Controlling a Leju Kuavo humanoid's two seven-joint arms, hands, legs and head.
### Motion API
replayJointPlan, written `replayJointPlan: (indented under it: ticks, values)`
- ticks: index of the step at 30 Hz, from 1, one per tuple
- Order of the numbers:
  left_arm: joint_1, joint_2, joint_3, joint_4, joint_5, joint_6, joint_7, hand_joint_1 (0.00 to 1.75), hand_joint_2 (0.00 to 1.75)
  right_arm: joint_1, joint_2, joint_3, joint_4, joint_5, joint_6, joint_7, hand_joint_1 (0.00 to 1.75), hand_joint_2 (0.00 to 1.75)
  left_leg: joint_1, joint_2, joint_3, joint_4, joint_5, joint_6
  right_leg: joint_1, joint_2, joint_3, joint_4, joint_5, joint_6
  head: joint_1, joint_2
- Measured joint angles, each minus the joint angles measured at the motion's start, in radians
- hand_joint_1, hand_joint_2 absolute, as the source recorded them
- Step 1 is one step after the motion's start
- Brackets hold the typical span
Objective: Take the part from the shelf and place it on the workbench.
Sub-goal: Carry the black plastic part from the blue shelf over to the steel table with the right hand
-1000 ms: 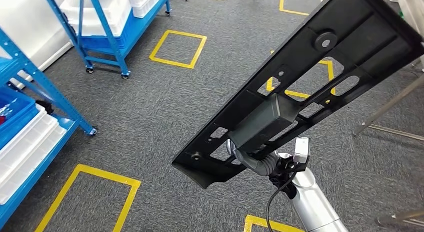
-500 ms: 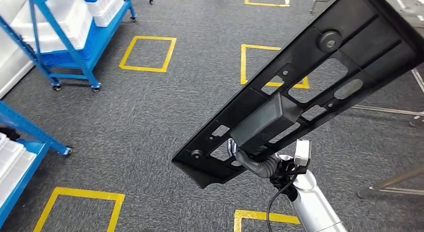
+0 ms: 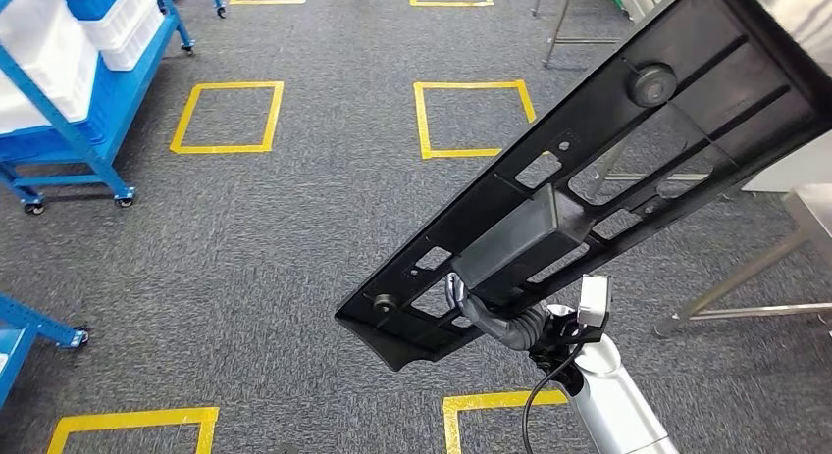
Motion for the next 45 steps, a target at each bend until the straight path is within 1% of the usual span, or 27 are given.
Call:
replayJointPlan:
  ticks: [2,3,6,8,10,11,12,13,14,15,17,19,21,23,25,27,28,29,32,34,36,38,40,42,43,44,45]
  values:
    - [-0.002,0.0,0.0,0.0,0.0,-0.001,0.0,0.0,1.75,-0.002,0.0,0.0,-0.001,0.001,0.0,0.0,1.75,1.75,-0.004,0.016,0.003,0.004,-0.006,-0.009,0.006,-0.032,0.066,-0.122,0.038,-0.008,0.0,0.0]
    - [-0.002,0.0,0.0,0.0,0.0,-0.001,0.0,0.0,1.75,-0.002,0.0,0.0,-0.002,0.001,0.0,0.0,1.75,1.75,-0.007,0.023,0.004,0.005,-0.009,-0.015,0.01,-0.04,0.08,-0.151,0.043,-0.013,0.0,0.0]
    - [-0.006,0.0,0.0,0.0,0.0,-0.003,0.0,0.0,1.75,-0.001,0.001,-0.002,-0.005,0.004,-0.001,0.0,1.75,1.75,-0.007,0.039,0.007,0.008,-0.017,-0.031,0.013,-0.017,0.078,-0.159,0.044,-0.032,0.0,0.0]
    - [-0.007,-0.001,0.0,0.0,0.0,-0.003,0.0,0.0,1.75,-0.002,0.002,-0.003,-0.008,0.005,-0.001,0.0,1.75,1.75,-0.002,0.007,-0.009,0.054,-0.051,-0.041,0.009,0.003,0.08,-0.164,0.048,-0.045,0.0,0.0]
    - [-0.005,-0.001,0.0,0.0,-0.001,-0.004,0.0,0.0,1.75,-0.003,0.004,-0.004,-0.01,0.008,-0.001,0.0,1.75,1.75,0.001,-0.04,-0.065,0.179,-0.117,-0.045,0.009,0.023,0.081,-0.165,0.049,-0.053,0.0,0.0]
    - [-0.002,0.0,0.0,0.0,-0.001,-0.004,0.0,0.0,1.75,-0.001,0.006,-0.004,-0.01,0.012,-0.001,0.0,1.75,1.75,0.002,-0.05,-0.099,0.249,-0.145,-0.046,0.01,0.034,0.081,-0.165,0.049,-0.055,0.0,0.0]
    - [-0.001,0.0,0.0,0.0,-0.001,-0.004,0.0,0.0,1.75,0.003,0.007,-0.004,-0.01,0.016,-0.001,0.0,1.75,1.75,0.002,-0.054,-0.125,0.297,-0.156,-0.046,0.012,0.046,0.081,-0.164,0.049,-0.056,0.0,0.0]
    - [0.0,0.0,0.0,0.0,-0.002,-0.004,-0.001,0.0,1.75,0.007,0.007,-0.004,-0.011,0.019,0.0,0.0,1.75,1.75,0.001,-0.056,-0.135,0.31,-0.148,-0.044,0.014,0.059,0.081,-0.164,0.049,-0.056,0.0,0.0]
    - [0.0,0.001,0.0,0.0,-0.002,-0.004,-0.001,0.0,1.75,0.009,0.008,-0.004,-0.012,0.022,0.0,0.0,1.75,1.75,0.001,-0.058,-0.125,0.282,-0.121,-0.041,0.014,0.072,0.081,-0.162,0.049,-0.055,0.0,0.0]
    - [0.0,0.001,0.0,0.0,-0.002,-0.004,-0.001,0.0,1.75,0.009,0.01,-0.004,-0.013,0.023,0.001,0.0,1.75,1.75,0.002,-0.068,-0.099,0.217,-0.08,-0.038,0.014,0.085,0.082,-0.16,0.049,-0.054,0.0,0.0]
    - [-0.003,0.001,0.0,0.0,-0.002,-0.004,-0.002,0.0,1.75,0.006,0.014,-0.004,-0.017,0.025,0.002,0.001,1.75,1.75,0.004,-0.111,-0.041,0.082,-0.022,-0.03,0.014,0.109,0.079,-0.153,0.047,-0.049,0.0,0.0]
    - [-0.005,0.001,0.0,0.0,-0.002,-0.005,-0.002,0.0,1.75,0.001,0.017,-0.005,-0.018,0.027,0.003,0.004,1.75,1.75,0.003,-0.137,-0.018,0.029,-0.011,-0.023,0.01,0.13,0.071,-0.151,0.05,-0.038,0.0,0.0]
    - [-0.007,0.001,-0.001,0.0,-0.002,-0.005,-0.002,0.0,1.75,-0.001,0.018,-0.009,-0.018,0.025,0.005,0.006,1.75,1.75,0.002,-0.12,-0.013,0.02,-0.005,-0.013,0.005,0.146,0.065,-0.154,0.055,-0.023,0.0,0.0]
    - [-0.008,0.0,-0.001,0.0,0.003,-0.003,-0.003,0.0,1.75,-0.006,0.018,-0.016,-0.017,0.018,0.012,0.008,1.75,1.75,0.005,-0.097,-0.008,0.005,0.004,0.001,0.009,0.113,0.051,-0.128,0.034,-0.015,0.0,0.0]
    - [-0.004,0.001,-0.001,0.0,0.012,-0.001,-0.006,0.0,1.75,-0.014,0.02,-0.019,-0.016,0.012,0.02,0.017,1.75,1.75,0.002,-0.072,-0.005,-0.003,0.007,0.008,0.011,0.052,0.0,-0.021,-0.025,-0.01,0.0,0.0]
    - [0.006,0.004,-0.001,0.0,0.019,-0.001,-0.008,0.0,1.75,-0.018,0.03,-0.019,-0.014,0.011,0.02,0.033,1.75,1.75,-0.002,-0.043,-0.006,-0.003,0.006,0.011,0.007,0.026,-0.059,0.104,-0.074,-0.005,0.0,0.0]
    - [0.011,0.005,-0.001,0.0,0.021,-0.002,-0.008,0.0,1.75,-0.018,0.037,-0.019,-0.013,0.012,0.018,0.041,1.75,1.75,-0.003,-0.03,-0.006,-0.002,0.005,0.011,0.005,0.02,-0.068,0.126,-0.074,-0.003,0.0,0.0]
    - [0.015,0.006,0.0,0.0,0.022,-0.003,-0.008,0.0,1.75,-0.018,0.043,-0.018,-0.012,0.013,0.017,0.047,1.75,1.75,-0.003,-0.019,-0.006,-0.002,0.003,0.01,0.004,0.016,-0.055,0.106,-0.056,-0.002,0.0,0.0]
    - [0.018,0.007,0.0,0.0,0.024,-0.004,-0.003,0.0,1.75,-0.024,0.059,-0.018,-0.012,0.015,0.016,0.058,1.75,1.75,-0.005,0.007,-0.001,0.001,-0.003,0.001,0.008,-0.03,0.061,-0.104,0.027,-0.01,0.0,0.0]
    - [0.021,0.008,0.001,0.0,0.029,-0.004,0.0,0.0,1.75,-0.035,0.073,-0.017,-0.012,0.013,0.017,0.067,1.75,1.75,-0.01,0.022,0.002,0.002,-0.008,-0.008,0.016,-0.046,0.093,-0.166,0.038,-0.021,0.0,0.0]
    - [0.023,0.009,0.003,0.0,0.032,-0.002,-0.004,0.0,1.75,-0.045,0.083,-0.017,-0.012,0.009,0.017,0.074,1.75,1.75,-0.011,0.038,0.005,0.002,-0.012,-0.018,0.017,-0.026,0.091,-0.167,0.04,-0.031,0.0,0.0]
    - [0.022,0.01,0.004,0.0,0.032,0.0,-0.012,0.0,1.75,-0.051,0.087,-0.017,-0.012,0.005,0.018,0.077,1.75,1.75,-0.007,0.016,-0.002,0.027,-0.033,-0.029,0.012,-0.008,0.094,-0.174,0.045,-0.041,0.0,0.0]
    - [0.022,0.011,0.004,0.0,0.032,0.0,-0.019,0.0,1.75,-0.054,0.092,-0.017,-0.011,0.003,0.02,0.076,1.75,1.75,-0.002,-0.033,-0.049,0.132,-0.09,-0.037,0.009,0.01,0.096,-0.178,0.048,-0.05,0.0,0.0]
    - [0.025,0.011,0.004,0.0,0.033,0.0,-0.021,0.0,1.75,-0.05,0.096,-0.017,-0.01,0.002,0.022,0.073,1.75,1.75,-0.001,-0.053,-0.118,0.271,-0.144,-0.042,0.009,0.032,0.096,-0.177,0.048,-0.053,0.0,0.0]
    - [0.025,0.012,0.004,0.0,0.033,0.0,-0.022,0.0,1.75,-0.047,0.097,-0.017,-0.009,0.003,0.023,0.071,1.75,1.75,-0.001,-0.055,-0.139,0.306,-0.147,-0.042,0.01,0.045,0.096,-0.176,0.048,-0.053,0.0,0.0]
    - [0.026,0.013,0.004,0.0,0.033,0.0,-0.022,0.0,1.75,-0.045,0.097,-0.017,-0.009,0.004,0.023,0.07,1.75,1.75,0.0,-0.056,-0.14,0.301,-0.129,-0.042,0.01,0.058,0.096,-0.175,0.047,-0.052,0.0,0.0]
    - [0.026,0.013,0.004,0.0,0.034,0.0,-0.022,0.0,1.75,-0.043,0.097,-0.017,-0.008,0.005,0.023,0.068,1.75,1.75,0.002,-0.06,-0.122,0.254,-0.094,-0.042,0.009,0.071,0.097,-0.173,0.047,-0.051,0.0,0.0]
